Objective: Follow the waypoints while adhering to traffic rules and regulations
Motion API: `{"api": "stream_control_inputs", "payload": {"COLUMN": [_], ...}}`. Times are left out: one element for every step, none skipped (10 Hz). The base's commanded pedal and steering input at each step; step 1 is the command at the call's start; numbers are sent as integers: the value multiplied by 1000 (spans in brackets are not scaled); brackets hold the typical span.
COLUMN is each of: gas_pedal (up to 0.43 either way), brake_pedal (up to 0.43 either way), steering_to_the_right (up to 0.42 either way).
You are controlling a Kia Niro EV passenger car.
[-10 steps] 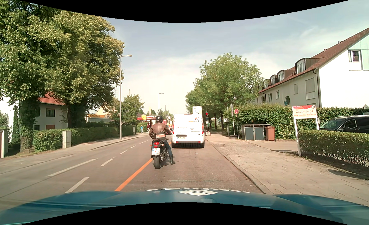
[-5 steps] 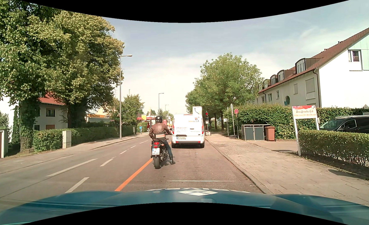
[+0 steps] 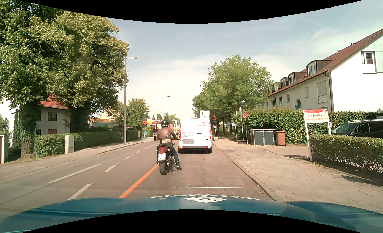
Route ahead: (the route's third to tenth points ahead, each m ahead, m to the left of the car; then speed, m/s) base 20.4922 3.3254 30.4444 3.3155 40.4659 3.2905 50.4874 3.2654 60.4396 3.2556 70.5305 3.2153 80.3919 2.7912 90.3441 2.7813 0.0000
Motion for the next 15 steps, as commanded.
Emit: {"api": "stream_control_inputs", "payload": {"gas_pedal": [0,0,0,0,0,0,0,0,0,0,0,0,0,0,0], "brake_pedal": [0,0,0,0,0,0,0,0,0,0,0,0,0,0,0], "steering_to_the_right": [-15,-15,-15,-15,-15,-15,-15,-15,-15,-15,-15,-15,-15,-15,-15]}}
